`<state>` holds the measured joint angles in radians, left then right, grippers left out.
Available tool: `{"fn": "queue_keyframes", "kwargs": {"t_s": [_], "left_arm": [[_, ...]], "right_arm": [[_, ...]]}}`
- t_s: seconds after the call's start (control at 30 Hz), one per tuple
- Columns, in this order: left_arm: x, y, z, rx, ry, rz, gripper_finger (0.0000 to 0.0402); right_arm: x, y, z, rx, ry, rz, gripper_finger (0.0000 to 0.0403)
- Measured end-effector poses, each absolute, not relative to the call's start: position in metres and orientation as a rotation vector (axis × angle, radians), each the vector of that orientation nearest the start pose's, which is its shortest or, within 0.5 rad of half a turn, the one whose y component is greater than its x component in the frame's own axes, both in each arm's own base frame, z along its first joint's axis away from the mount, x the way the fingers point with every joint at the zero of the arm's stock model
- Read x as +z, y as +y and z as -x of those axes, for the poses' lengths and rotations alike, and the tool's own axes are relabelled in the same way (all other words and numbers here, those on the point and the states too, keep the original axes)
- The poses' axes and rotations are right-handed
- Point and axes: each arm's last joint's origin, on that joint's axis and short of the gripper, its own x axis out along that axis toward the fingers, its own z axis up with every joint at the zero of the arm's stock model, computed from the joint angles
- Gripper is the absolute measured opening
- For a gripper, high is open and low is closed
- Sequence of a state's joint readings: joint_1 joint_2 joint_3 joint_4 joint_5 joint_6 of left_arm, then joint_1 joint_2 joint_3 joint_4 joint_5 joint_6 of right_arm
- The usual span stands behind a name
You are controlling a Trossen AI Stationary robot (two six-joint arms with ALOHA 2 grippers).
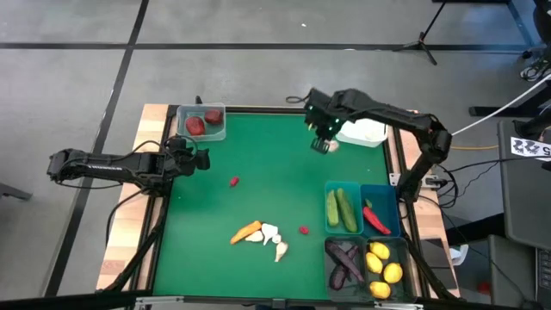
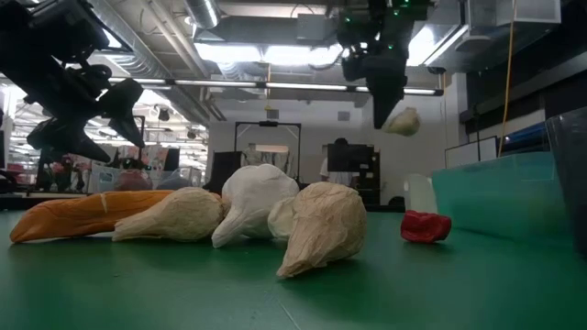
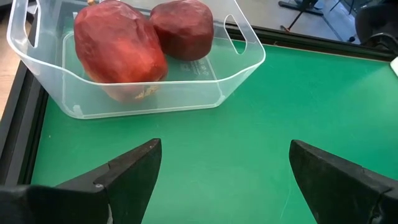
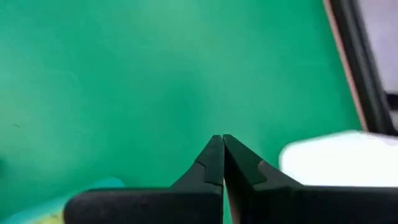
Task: Sort produce into baskets
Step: Put the garlic into the white bin
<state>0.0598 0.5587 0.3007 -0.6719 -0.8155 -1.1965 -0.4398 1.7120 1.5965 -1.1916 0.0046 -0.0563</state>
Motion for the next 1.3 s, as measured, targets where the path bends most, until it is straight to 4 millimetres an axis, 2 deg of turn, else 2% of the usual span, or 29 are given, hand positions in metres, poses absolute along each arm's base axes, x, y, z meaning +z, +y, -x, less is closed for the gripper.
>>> {"fn": "queue_keyframes", "kwargs": {"t_s": [0.47,0.67,0.93,1.3], "left_arm": [[0.169,0.027,-0.099,1.192,0.282,0.696,0.0345],[0.169,0.027,-0.099,1.202,0.272,0.687,0.0345],[0.169,0.028,-0.099,1.206,0.268,0.683,0.0345],[0.17,0.028,-0.099,1.222,0.249,0.675,0.0345]], "right_arm": [[0.311,-0.233,-0.224,-0.495,1.224,-0.457,0.0],[0.289,-0.263,-0.195,-0.552,1.159,-0.543,0.0],[0.248,-0.278,-0.175,-0.65,1.118,-0.617,0.0],[0.215,-0.277,-0.172,-0.762,1.115,-0.599,0.0]]}}
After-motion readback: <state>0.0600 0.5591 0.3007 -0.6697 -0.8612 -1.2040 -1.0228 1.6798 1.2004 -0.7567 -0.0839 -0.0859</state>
